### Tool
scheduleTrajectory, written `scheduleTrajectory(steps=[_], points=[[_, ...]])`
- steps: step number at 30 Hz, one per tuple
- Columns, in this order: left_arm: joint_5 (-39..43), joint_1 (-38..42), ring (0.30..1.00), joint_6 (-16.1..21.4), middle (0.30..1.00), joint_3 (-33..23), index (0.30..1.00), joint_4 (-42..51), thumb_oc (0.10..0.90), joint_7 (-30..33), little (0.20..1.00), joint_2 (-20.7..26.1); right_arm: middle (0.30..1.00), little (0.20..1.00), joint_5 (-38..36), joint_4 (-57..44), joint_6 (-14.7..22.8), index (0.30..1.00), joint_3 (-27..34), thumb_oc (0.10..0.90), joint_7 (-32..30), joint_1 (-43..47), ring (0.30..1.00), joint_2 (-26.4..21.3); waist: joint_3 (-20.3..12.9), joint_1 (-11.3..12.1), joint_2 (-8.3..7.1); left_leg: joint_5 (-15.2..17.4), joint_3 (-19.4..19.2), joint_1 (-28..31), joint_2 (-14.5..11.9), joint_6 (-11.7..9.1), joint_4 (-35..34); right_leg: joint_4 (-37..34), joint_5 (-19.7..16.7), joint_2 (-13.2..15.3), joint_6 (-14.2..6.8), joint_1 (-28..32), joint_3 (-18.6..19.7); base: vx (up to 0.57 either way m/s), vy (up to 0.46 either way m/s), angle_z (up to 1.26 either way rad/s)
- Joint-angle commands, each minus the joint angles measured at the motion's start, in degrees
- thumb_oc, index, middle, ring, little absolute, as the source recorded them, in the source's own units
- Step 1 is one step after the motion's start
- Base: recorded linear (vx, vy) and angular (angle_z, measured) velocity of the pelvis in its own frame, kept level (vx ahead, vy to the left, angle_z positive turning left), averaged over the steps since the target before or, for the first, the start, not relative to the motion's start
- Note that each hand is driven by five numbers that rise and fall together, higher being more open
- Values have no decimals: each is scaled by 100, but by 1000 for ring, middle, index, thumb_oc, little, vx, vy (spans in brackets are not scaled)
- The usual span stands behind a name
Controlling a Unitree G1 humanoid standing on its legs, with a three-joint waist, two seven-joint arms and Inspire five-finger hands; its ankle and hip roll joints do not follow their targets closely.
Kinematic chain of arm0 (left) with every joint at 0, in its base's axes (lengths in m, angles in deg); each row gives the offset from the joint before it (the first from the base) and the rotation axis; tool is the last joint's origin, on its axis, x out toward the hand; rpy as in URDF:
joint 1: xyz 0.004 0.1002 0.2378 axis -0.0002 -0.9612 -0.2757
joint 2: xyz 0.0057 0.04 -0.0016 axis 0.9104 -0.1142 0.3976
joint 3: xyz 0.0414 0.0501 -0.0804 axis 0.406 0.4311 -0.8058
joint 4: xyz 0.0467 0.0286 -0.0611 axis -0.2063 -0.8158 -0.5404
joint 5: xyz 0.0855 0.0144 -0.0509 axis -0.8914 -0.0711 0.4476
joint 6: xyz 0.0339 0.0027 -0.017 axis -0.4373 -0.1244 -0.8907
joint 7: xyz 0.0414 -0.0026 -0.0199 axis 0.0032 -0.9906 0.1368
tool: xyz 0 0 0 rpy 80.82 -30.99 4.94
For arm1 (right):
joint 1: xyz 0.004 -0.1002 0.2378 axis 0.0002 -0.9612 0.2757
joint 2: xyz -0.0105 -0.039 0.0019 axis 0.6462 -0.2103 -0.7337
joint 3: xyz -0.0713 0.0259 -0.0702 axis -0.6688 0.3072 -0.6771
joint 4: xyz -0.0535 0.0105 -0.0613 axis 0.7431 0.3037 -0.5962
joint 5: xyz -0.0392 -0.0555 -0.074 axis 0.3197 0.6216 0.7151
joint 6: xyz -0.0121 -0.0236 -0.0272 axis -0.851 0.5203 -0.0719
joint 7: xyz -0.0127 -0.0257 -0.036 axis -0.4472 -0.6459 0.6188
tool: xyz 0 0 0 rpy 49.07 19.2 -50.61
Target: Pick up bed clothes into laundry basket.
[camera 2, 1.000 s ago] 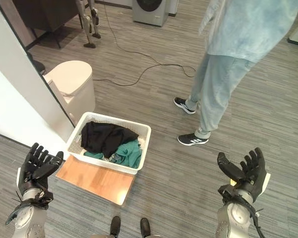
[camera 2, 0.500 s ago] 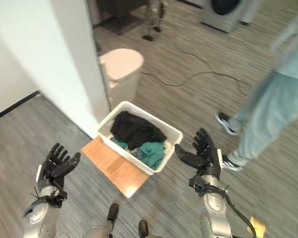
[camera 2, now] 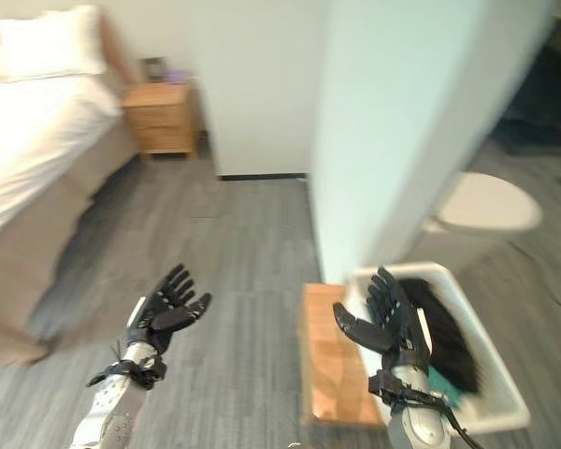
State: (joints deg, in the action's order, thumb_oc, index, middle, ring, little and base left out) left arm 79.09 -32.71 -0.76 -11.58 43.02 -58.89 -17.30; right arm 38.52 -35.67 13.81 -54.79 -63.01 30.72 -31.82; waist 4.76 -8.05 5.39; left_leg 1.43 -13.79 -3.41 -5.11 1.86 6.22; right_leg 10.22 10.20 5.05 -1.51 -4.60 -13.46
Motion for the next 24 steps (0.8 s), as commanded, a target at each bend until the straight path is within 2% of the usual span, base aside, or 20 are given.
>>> scheduleTrajectory(steps=[1, 2, 3, 4, 5, 6, 8, 10, 12, 13, 14, 15, 18, 19, 20, 22, 23, 24], points=[[-7, 52, 900, 440, 900, -337, 900, 274, 800, -27, 900, 911, 900, 900, -73, -222, 480, 900, 18, 800, 342, 849, 900, 169, 84, 65, -513, 677, 587, 341, -141, -553, 0, -191, -456, -136, -719, -289, 1491, -264, 217, 162], [-10, 170, 900, 517, 900, -395, 900, 183, 800, 111, 900, 1061, 900, 900, 63, -178, 391, 900, -84, 800, 294, 960, 900, 79, 113, 319, -474, 660, 1214, 196, 66, -479, 30, -107, -318, -211, -752, -93, 2536, -137, 164, 179], [-10, 174, 900, 515, 900, -399, 900, 185, 800, 113, 900, 1064, 900, 900, 64, -174, 392, 900, -85, 800, 294, 968, 900, 82, 100, 321, -479, 627, 1210, 176, 67, -483, 12, -123, -347, -210, -751, -115, 2540, -120, 87, 141], [-12, 175, 900, 515, 900, -439, 900, 230, 800, 126, 900, 1103, 900, 900, 78, -180, 350, 900, -45, 800, 256, 967, 900, 95, 115, 436, -456, 629, 1494, 175, 121, -454, -31, -83, -340, -143, -738, 10, 2749, -76, -11, 196], [-48, 147, 900, 494, 900, -427, 900, 377, 800, 94, 900, 1161, 900, 900, 163, -200, 259, 900, 105, 800, 328, 856, 900, 106, 77, 503, -439, 476, 1846, 151, 213, -405, -216, -286, -475, -37, -778, 146, 2831, -107, 27, 208], [-69, 176, 900, 499, 900, -399, 900, 491, 800, 66, 900, 1168, 900, 900, 220, -215, 273, 900, 197, 800, 324, 809, 900, 94, 67, 504, -425, 378, 1984, 137, 287, -355, -310, -356, -447, -102, -774, 198, 2967, -139, 60, 229], [-118, 275, 900, 512, 900, -324, 900, 566, 800, 77, 900, 1105, 900, 900, 203, -176, 321, 900, 325, 800, 278, 779, 900, 125, -13, 480, -408, 218, 2063, 91, 420, -337, -503, -571, -318, -171, -715, 356, 2938, -104, 71, 180], [-128, 269, 900, 512, 900, -344, 900, 586, 800, 89, 900, 1053, 900, 900, 167, -123, 347, 900, 315, 800, 272, 805, 900, 133, -67, 484, -406, 135, 2076, 127, 446, -356, -627, -674, -357, -190, -690, 418, 2840, -18, -9, 128], [-149, 128, 900, 504, 900, -440, 900, 665, 800, 154, 900, 914, 900, 900, 41, 9, 408, 900, 150, 800, 296, 1035, 900, 131, -211, 613, -471, 72, 2050, 149, 474, -352, -746, -907, -378, -359, -586, 487, 2737, -55, -86, 48], [-179, 68, 900, 485, 900, -518, 900, 730, 800, 188, 900, 884, 900, 900, 16, 25, 392, 900, 78, 800, 270, 1099, 900, 151, -214, 680, -512, 84, 2072, 120, 491, -364, -705, -928, -371, -361, -611, 506, 2696, -53, -121, 45], [-193, -44, 900, 471, 900, -568, 900, 715, 800, 222, 900, 849, 900, 900, -86, 59, 379, 900, -47, 800, 304, 1173, 900, 163, -197, 805, -568, 66, 2164, 135, 522, -364, -691, -870, -376, -375, -576, 480, 2688, -67, -147, 48], [-201, -92, 900, 507, 900, -612, 900, 675, 800, 256, 900, 785, 900, 900, -209, 112, 400, 900, -88, 800, 302, 1247, 900, 214, -218, 905, -583, -29, 2330, 94, 549, -357, -704, -965, -338, -510, -501, 538, 2872, -76, -146, 40], [-191, -389, 900, 541, 900, -871, 900, 767, 800, 272, 900, 629, 900, 900, -405, 137, 359, 900, -98, 800, 424, 1147, 900, 237, -211, 1049, -678, -185, 2502, 10, 521, -477, -748, -1166, -374, -639, -374, 688, 2799, -88, -146, 41], [-193, -413, 900, 546, 900, -953, 900, 787, 800, 280, 900, 612, 900, 900, -371, 126, 361, 900, -72, 800, 446, 1112, 900, 208, -151, 1086, -709, -167, 2619, -128, 552, -520, -576, -1177, -352, -657, -343, 705, 2760, -175, -126, 45], [-174, -366, 900, 560, 900, -972, 900, 760, 800, 291, 900, 603, 900, 900, -357, 100, 386, 900, 17, 800, 407, 1065, 900, 161, -47, 1067, -748, -113, 2513, -270, 563, -539, -259, -1108, -321, -646, -293, 677, 2747, -218, -93, 74], [-152, -297, 900, 553, 900, -953, 900, 714, 800, 248, 900, 601, 900, 900, -422, 124, 404, 900, 133, 800, 343, 991, 900, 111, 91, 923, -795, 196, 2165, -372, 530, -531, 297, -895, -243, -669, -255, 593, 2701, -252, -20, 109], [-175, -340, 900, 533, 900, -939, 900, 742, 800, 146, 900, 576, 900, 900, -501, 216, 365, 900, 269, 800, 325, 797, 900, 166, 108, 788, -809, 390, 1988, -190, 433, -581, 392, -722, -244, -684, -244, 484, 2664, -198, 17, 98], [-175, -349, 900, 531, 900, -937, 900, 747, 800, 145, 900, 577, 900, 900, -501, 212, 363, 900, 269, 800, 327, 788, 900, 167, 102, 780, -807, 389, 1999, -184, 431, -584, 382, -712, -235, -688, -240, 483, 2653, -177, 23, 96]])
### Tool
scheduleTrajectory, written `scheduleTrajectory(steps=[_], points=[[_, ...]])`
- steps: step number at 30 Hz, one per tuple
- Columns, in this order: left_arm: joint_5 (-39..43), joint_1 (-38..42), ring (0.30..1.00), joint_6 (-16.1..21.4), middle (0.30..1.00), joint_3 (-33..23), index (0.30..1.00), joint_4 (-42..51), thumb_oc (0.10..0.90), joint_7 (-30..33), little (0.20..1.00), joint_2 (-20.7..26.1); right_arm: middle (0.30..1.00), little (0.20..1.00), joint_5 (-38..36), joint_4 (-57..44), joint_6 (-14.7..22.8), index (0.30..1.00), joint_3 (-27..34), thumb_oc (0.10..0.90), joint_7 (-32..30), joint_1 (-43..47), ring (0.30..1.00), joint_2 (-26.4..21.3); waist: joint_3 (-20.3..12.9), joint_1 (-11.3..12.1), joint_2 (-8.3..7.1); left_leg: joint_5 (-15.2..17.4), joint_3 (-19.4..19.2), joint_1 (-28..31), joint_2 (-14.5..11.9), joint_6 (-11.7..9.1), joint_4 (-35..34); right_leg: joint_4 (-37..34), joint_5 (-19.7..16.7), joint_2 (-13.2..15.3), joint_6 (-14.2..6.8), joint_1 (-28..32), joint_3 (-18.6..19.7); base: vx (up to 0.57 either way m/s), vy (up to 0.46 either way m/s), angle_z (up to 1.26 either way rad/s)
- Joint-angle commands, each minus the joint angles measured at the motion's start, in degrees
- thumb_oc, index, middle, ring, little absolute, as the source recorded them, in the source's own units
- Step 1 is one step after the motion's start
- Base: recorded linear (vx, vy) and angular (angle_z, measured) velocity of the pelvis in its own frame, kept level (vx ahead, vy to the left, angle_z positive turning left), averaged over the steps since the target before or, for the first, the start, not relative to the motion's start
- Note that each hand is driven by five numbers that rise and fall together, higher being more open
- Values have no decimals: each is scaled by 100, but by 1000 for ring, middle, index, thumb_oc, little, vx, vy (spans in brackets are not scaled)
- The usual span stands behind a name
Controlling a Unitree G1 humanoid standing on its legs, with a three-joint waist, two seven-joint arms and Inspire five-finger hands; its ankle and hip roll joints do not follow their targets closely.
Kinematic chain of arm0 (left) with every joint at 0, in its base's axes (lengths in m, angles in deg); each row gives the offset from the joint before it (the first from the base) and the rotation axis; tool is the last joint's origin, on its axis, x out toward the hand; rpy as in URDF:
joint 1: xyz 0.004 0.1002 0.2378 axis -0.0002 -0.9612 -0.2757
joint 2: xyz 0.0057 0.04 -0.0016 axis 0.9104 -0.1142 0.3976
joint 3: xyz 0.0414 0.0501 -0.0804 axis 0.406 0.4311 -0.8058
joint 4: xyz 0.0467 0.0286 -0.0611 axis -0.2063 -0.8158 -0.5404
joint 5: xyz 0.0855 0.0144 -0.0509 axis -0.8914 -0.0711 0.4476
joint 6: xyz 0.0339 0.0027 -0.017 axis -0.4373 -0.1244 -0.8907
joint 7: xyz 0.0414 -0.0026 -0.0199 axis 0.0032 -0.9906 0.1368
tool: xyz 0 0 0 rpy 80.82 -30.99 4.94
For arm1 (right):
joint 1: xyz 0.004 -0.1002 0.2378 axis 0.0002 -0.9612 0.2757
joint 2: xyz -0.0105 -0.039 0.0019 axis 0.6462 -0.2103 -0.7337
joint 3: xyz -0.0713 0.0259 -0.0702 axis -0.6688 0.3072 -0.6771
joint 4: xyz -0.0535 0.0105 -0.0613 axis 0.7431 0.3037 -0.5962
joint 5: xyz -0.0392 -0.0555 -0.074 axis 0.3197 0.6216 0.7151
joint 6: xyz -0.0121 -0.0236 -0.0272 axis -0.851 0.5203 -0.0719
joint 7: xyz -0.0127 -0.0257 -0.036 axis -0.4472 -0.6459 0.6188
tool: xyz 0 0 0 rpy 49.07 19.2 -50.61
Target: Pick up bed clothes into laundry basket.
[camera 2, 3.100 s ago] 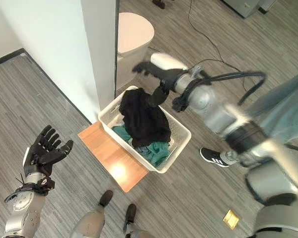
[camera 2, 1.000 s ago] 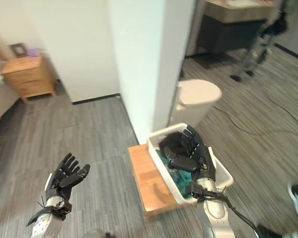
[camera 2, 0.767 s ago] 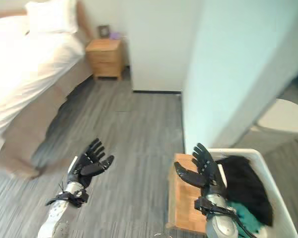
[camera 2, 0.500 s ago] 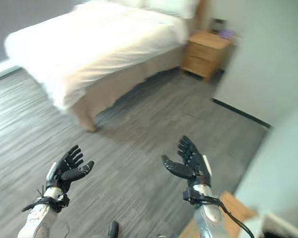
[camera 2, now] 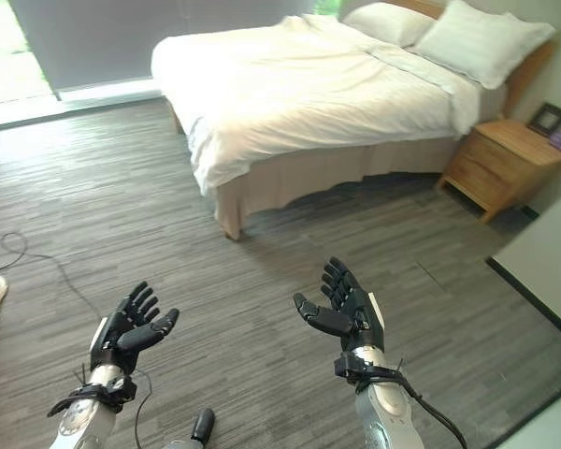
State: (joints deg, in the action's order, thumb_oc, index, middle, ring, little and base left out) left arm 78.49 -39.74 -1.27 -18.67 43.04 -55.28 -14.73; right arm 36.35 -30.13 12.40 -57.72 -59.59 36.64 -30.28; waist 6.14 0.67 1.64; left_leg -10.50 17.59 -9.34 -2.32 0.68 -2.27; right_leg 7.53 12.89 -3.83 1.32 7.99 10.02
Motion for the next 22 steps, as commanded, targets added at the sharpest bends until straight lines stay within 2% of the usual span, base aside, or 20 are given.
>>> scheduleTrajectory(steps=[1, 2, 3, 4, 5, 8, 15, 22], points=[[-142, 356, 900, 578, 900, -207, 900, 751, 800, -214, 900, 331, 900, 900, -263, -328, 505, 900, 623, 800, -21, 128, 900, 47, -79, -168, -400, 1570, -1162, 545, 94, -467, 1047, -409, -513, 184, -535, -830, 256, -77, 30, 117], [-182, 359, 900, 577, 900, -208, 900, 748, 800, -237, 900, 349, 900, 900, -194, -291, 511, 900, 683, 800, -38, 71, 900, 33, -152, -244, -300, 1392, -1214, 721, -21, -434, 682, -421, -551, 124, -531, -906, 183, -75, 27, 109], [-184, 353, 900, 577, 900, -205, 900, 749, 800, -237, 900, 342, 900, 900, -192, -292, 511, 900, 683, 800, -39, 65, 900, 28, -160, -252, -290, 1350, -1206, 761, -33, -440, 595, -422, -556, 115, -523, -904, 173, -101, 70, 74], [-218, 413, 900, 590, 900, -135, 900, 703, 800, -203, 900, 337, 900, 900, -134, -182, 545, 900, 690, 800, -79, 57, 900, 50, -249, -300, -240, 1193, -1114, 919, -20, -404, -23, -560, -655, 80, -539, -929, 148, -68, 70, 22], [-258, 451, 900, 586, 900, -84, 900, 708, 800, -206, 900, 327, 900, 900, -90, -118, 556, 900, 690, 800, -117, 38, 900, 92, -310, -328, -222, 1140, -1169, 974, 5, -397, -116, -615, -675, 98, -573, -932, 96, -63, 98, 31], [-320, 388, 900, 606, 900, -87, 900, 839, 800, -268, 900, 402, 900, 900, -218, -101, 553, 900, 635, 800, -37, -19, 900, 220, -390, -359, -199, 1131, -1322, 1074, 69, -378, -228, -728, -741, 154, -621, -879, 37, -6, 58, 34], [-374, 188, 900, 574, 900, -123, 900, 842, 800, -287, 900, 333, 900, 900, 14, -153, 453, 900, 552, 800, 42, -95, 900, 166, -487, -294, -206, 1177, -1461, 1216, 129, -310, -273, -895, -830, 245, -689, -754, 69, -22, 30, -14], [-762, 98, 900, 524, 900, -187, 900, 897, 800, -195, 900, 358, 900, 900, 57, -87, 422, 900, 564, 800, -6, -75, 900, 142, -570, -254, -214, 1235, -1542, 1331, 151, -271, -273, -983, -853, 286, -723, -628, 123, 6, 7, -4]])
